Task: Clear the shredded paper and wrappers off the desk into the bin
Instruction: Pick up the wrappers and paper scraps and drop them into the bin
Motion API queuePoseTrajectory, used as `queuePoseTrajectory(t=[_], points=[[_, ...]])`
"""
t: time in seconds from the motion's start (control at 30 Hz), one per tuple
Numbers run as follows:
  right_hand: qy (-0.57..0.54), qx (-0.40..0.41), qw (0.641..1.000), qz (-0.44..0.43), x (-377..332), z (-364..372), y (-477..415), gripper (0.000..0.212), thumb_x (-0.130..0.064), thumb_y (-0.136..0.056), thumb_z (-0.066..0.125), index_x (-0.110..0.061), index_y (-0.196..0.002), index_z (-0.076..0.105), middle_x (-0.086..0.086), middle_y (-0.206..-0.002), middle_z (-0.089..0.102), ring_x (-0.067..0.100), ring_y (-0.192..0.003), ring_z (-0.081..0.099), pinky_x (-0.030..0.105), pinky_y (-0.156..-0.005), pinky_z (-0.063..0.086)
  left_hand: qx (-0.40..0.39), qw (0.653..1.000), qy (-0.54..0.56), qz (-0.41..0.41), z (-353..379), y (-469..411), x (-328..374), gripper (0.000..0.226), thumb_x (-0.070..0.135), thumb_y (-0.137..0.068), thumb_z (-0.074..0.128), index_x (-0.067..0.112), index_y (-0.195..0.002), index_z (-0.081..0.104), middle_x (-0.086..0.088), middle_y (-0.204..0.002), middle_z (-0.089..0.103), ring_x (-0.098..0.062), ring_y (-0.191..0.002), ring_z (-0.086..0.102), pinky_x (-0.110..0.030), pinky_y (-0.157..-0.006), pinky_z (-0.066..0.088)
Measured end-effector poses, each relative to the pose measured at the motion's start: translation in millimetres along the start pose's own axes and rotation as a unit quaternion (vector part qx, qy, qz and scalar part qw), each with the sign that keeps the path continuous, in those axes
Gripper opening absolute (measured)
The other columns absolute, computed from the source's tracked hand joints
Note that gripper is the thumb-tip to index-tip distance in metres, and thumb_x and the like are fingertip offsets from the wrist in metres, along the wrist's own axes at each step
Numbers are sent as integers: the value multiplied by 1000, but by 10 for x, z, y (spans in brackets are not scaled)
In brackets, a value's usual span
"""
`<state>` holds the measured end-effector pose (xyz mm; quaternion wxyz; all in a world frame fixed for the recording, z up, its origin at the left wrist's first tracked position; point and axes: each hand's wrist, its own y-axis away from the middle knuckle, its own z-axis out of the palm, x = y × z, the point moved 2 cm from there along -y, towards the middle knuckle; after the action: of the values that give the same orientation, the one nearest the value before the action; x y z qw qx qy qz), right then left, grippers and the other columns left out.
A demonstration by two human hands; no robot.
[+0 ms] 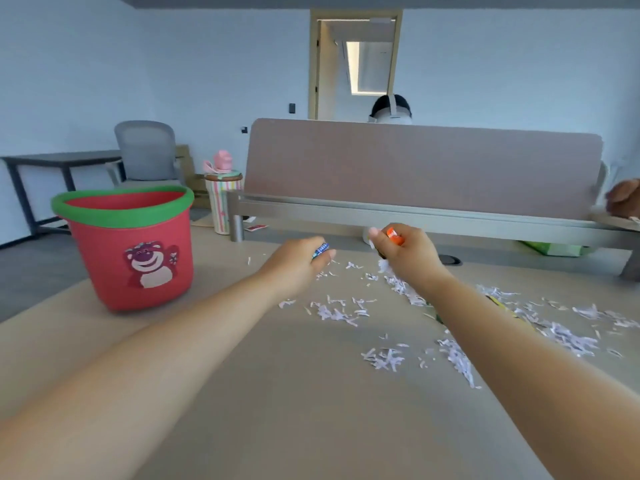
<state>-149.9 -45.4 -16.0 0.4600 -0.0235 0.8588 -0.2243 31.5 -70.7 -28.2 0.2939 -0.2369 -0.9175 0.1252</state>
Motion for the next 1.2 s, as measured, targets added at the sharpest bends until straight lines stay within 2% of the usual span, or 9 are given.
queuePoseTrajectory(t=[0.2,0.3,0.4,0.53,0.7,0.93,1.0,1.07,1.2], points=[[-81,-22,994,-67,-773,681,-564,37,-38,-88,54,-19,-57,49,-2,-47,38,5,-32,39,10,-28,28,126,991,-43,-15,-974,-157,-443,33,35,-95,43,15,-69,44,-1,-61,45,-19,-60,41,-33,-54,25],[-98,-32,990,-99,-1104,1060,-825,36,-39,-87,55,-13,-63,56,1,-52,42,12,-51,49,19,-46,37,189,980,-56,-14,-1494,-234,-681,33,32,-96,42,3,-90,56,-14,-79,58,-28,-74,48,-36,-59,21],[-120,-39,985,-117,-1369,1411,-1035,46,-39,-87,55,5,-74,56,2,-52,37,18,-55,38,26,-53,33,222,970,-79,-62,-1894,-353,-1046,31,33,-96,41,5,-86,51,-4,-67,47,-28,-75,46,-34,-59,27],[-144,-51,980,-125,-1579,1786,-1208,45,-39,-87,56,-13,-54,39,0,-50,35,11,-47,33,13,-44,30,156,971,-131,-128,-2075,-452,-1529,34,36,-96,41,9,-76,45,-1,-66,43,-25,-73,44,-32,-56,28],[-154,-58,977,-132,-1680,2063,-1285,45,-37,-87,56,-21,-50,40,-3,-48,37,4,-35,36,8,-39,29,-15,970,-169,-175,-2033,-439,-1828,48,51,-90,44,10,-111,57,-6,-101,55,-24,-95,52,-32,-78,39],[-140,-58,976,-154,-1805,2213,-1333,39,-40,-88,54,-4,-73,55,-2,-51,35,11,-48,32,9,-40,28,-164,952,-167,-199,-2135,-307,-1786,53,54,-94,30,26,-137,43,1,-141,47,-21,-128,45,-36,-109,33],[-143,-63,975,-157,-1867,2281,-1324,40,-41,-87,54,-3,-74,56,1,-54,38,14,-51,36,17,-50,34,-121,964,-168,-168,-2175,-269,-1831,44,45,-95,38,19,-126,55,-3,-131,57,-20,-118,53,-37,-104,41],[-144,-69,974,-158,-1930,2366,-1308,46,-44,-86,55,1,-75,54,8,-60,48,22,-59,51,28,-58,39,-58,980,-121,-146,-2218,-233,-1915,29,34,-92,51,13,-106,66,-1,-95,68,-14,-84,65,-31,-78,53],[-139,-72,975,-159,-2029,2500,-1262,52,-43,-86,55,9,-87,58,8,-61,50,21,-57,46,33,-63,39,8,983,-116,-145,-2271,-174,-1991,30,41,-86,59,14,-89,71,5,-65,61,-8,-52,55,-21,-53,42]])
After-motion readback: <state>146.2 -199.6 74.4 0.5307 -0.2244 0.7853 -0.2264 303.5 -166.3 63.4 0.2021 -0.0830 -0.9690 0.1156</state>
